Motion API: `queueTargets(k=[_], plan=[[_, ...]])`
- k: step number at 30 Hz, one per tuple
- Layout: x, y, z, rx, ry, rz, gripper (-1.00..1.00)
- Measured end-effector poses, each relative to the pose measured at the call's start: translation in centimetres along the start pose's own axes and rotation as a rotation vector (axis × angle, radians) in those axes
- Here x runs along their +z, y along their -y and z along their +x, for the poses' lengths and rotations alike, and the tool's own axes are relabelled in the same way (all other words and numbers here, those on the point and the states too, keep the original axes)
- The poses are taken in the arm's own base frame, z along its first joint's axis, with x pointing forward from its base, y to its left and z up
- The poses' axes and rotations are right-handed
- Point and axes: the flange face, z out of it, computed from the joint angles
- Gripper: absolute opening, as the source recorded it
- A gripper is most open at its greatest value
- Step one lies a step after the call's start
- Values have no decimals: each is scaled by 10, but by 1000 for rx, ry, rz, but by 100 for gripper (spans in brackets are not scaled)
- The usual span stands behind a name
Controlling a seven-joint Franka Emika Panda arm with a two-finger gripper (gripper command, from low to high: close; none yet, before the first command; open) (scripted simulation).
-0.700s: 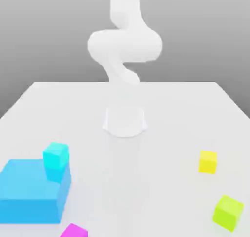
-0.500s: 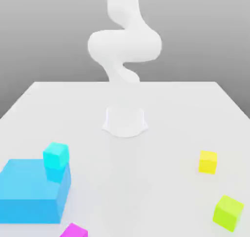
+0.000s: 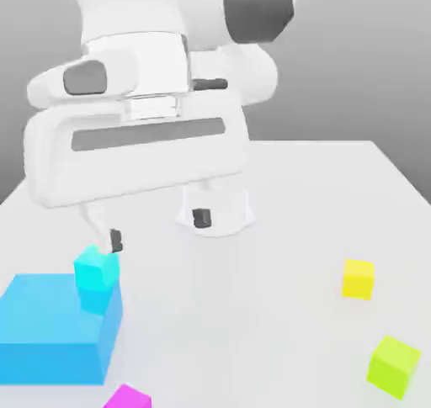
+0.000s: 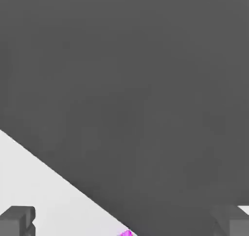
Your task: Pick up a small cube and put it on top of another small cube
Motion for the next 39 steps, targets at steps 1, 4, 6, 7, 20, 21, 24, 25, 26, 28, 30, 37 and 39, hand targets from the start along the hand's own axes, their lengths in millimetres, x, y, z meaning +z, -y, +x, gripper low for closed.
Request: queueTargets(k=[1,4,6,7,20,21,24,25,26,28,30,37,39], plan=[[16,-5,-2,-29,21,-6,0],[61,-20,-12,-117,86,-23,0],[91,-30,-20,-177,131,-34,0],[105,-36,-25,-207,153,-40,0],[225,-72,-69,-359,268,-68,-100],[225,-72,-69,-359,269,-67,-100],[218,-71,-66,-360,268,-68,-100],[206,-70,-63,-361,269,-68,-100],[193,-68,-60,-361,269,-68,-100],[168,-69,-58,-343,268,-69,-100],[144,-77,-63,-292,268,-73,-100],[71,-109,-99,-87,262,-90,-100],[54,-117,-113,-28,260,-96,-100]])
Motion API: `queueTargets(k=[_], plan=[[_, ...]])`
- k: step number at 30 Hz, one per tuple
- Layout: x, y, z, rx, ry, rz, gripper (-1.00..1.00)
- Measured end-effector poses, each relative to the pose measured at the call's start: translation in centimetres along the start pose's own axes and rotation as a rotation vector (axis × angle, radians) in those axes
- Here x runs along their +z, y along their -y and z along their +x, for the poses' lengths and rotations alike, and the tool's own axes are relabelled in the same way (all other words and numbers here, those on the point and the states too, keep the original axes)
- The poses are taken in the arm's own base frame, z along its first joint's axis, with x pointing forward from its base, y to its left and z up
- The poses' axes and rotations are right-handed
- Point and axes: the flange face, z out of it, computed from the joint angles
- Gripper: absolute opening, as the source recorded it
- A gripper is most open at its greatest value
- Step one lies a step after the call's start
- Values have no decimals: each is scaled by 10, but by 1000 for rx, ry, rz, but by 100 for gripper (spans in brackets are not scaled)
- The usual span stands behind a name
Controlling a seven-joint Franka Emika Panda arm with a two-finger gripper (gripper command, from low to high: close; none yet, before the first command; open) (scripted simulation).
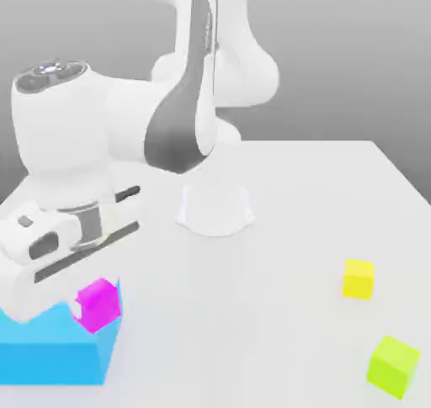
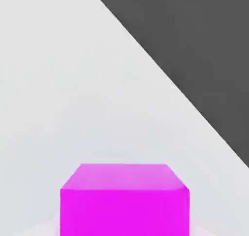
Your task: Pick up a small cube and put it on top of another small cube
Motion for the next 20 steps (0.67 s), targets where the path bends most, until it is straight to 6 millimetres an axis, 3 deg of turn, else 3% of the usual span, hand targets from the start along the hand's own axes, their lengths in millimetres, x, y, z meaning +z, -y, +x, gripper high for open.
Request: queueTargets(k=[6,11,16,17,20], plan=[[-30,-11,-53,150,-1,0,-100],[-43,-18,-97,277,-8,-7,-100],[4,-18,-102,298,-9,-6,-100],[14,-19,-103,299,-9,-9,100],[14,-19,-103,299,-9,-9,100]])
